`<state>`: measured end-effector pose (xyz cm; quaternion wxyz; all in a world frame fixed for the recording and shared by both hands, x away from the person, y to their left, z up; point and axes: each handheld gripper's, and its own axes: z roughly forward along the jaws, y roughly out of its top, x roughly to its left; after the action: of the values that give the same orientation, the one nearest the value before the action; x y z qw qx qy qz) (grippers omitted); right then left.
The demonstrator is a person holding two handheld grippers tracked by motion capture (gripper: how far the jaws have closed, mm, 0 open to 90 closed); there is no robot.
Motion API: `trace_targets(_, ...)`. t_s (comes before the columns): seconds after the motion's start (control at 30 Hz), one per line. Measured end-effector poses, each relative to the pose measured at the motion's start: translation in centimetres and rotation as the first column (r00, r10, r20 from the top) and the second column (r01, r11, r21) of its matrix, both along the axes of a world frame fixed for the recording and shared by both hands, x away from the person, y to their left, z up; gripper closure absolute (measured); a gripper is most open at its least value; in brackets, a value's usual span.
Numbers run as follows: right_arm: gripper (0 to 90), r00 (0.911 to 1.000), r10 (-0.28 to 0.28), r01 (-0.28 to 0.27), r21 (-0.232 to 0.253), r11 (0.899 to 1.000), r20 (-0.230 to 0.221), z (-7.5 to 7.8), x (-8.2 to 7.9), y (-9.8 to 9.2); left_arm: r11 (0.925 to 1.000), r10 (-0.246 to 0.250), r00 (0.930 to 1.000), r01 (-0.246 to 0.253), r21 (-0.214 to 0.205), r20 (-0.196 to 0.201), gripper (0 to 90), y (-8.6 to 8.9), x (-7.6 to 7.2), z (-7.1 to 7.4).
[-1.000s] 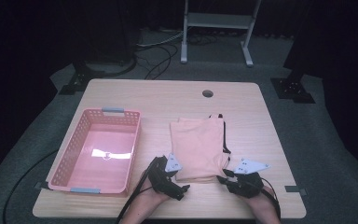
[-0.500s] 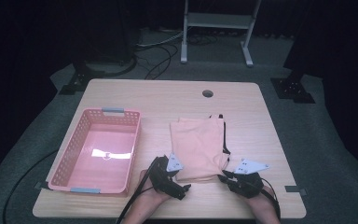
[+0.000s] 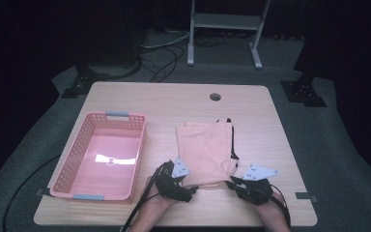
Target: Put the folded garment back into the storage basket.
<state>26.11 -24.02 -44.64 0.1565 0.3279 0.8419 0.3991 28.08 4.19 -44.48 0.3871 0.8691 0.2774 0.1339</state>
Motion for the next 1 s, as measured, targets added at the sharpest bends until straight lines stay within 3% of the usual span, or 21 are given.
trace_targets(1.0,76.9,1.0,-0.006,0.006,-0.004,1.0,0.003,0.0,-0.06,0.09,0.9994,-0.016,0.9996,0.017,-0.03,0.021,61.8,0.29,-0.33,0.11)
